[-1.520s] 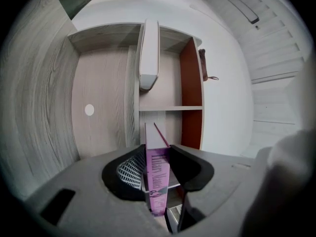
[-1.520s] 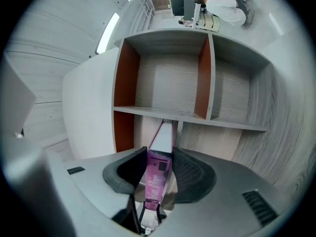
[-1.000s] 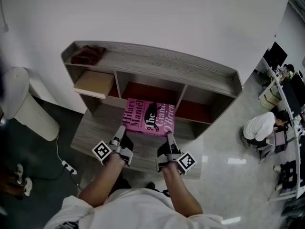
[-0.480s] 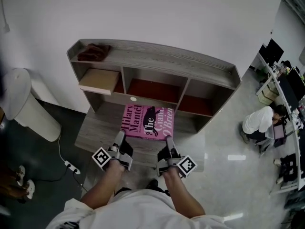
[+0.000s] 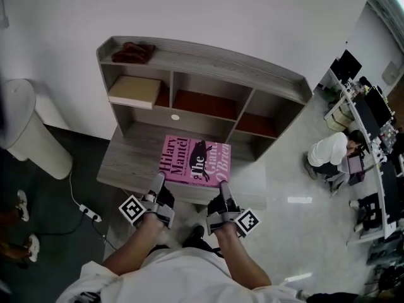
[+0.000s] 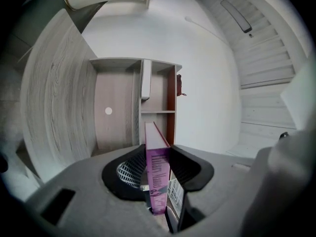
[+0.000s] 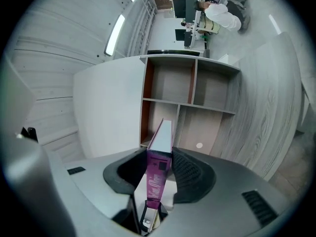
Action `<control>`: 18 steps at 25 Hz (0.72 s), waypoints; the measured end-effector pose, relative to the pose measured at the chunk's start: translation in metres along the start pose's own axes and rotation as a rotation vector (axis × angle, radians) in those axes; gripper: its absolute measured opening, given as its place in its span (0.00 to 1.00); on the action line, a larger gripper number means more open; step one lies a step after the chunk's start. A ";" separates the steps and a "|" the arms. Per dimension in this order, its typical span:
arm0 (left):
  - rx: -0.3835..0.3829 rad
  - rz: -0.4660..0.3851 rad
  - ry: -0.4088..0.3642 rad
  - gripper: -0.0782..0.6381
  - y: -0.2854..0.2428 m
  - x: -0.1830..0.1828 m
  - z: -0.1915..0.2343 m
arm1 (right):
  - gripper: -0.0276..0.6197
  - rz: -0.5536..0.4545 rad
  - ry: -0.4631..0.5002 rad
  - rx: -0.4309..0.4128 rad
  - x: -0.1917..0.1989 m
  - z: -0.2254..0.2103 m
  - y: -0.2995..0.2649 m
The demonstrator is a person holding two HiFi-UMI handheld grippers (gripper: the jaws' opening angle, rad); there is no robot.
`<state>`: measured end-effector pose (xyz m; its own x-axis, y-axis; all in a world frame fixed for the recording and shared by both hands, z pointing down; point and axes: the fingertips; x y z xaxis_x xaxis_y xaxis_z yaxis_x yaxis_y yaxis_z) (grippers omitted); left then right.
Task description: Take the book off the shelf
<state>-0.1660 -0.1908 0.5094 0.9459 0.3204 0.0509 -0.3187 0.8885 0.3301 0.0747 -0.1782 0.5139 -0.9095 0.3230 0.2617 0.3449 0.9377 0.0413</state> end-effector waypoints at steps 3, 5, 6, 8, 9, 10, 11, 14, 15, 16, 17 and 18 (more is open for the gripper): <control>0.001 0.022 0.000 0.32 0.026 0.006 -0.009 | 0.29 -0.017 -0.003 -0.011 0.014 0.006 0.027; -0.002 0.035 -0.001 0.32 0.036 0.007 -0.013 | 0.29 -0.025 -0.008 -0.007 0.022 0.007 0.040; -0.004 0.038 0.000 0.32 0.040 0.007 -0.015 | 0.29 -0.029 -0.012 -0.002 0.025 0.007 0.044; -0.007 0.044 0.002 0.32 0.040 0.005 -0.017 | 0.29 -0.036 -0.017 0.007 0.029 0.007 0.046; -0.010 0.048 0.004 0.32 0.040 0.004 -0.017 | 0.29 -0.040 -0.018 0.010 0.030 0.007 0.046; -0.013 0.054 0.005 0.32 0.041 0.005 -0.017 | 0.29 -0.044 -0.018 0.012 0.031 0.008 0.048; -0.017 0.059 0.007 0.32 0.046 0.005 -0.018 | 0.29 -0.048 -0.017 0.015 0.034 0.009 0.053; -0.025 0.074 0.014 0.32 0.072 0.011 -0.024 | 0.29 -0.057 -0.019 0.029 0.047 0.009 0.079; -0.027 0.080 0.014 0.32 0.081 0.013 -0.025 | 0.29 -0.061 -0.020 0.034 0.052 0.008 0.089; -0.029 0.087 0.014 0.32 0.090 0.016 -0.025 | 0.29 -0.063 -0.021 0.039 0.056 0.006 0.098; -0.031 0.093 0.013 0.32 0.099 0.018 -0.024 | 0.29 -0.065 -0.021 0.043 0.060 0.003 0.106; -0.034 0.097 0.013 0.32 0.106 0.020 -0.023 | 0.29 -0.066 -0.019 0.046 0.063 0.001 0.113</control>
<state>-0.1824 -0.0827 0.5240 0.9095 0.4099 0.0691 -0.4113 0.8634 0.2921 0.0560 -0.0518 0.5343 -0.9342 0.2627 0.2415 0.2739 0.9617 0.0131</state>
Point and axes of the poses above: the fingertips, and each gripper's own axes: y backward along the fingers, z to its left, x out of its underside, and after that the axes turned 4 degrees about x, right-handed
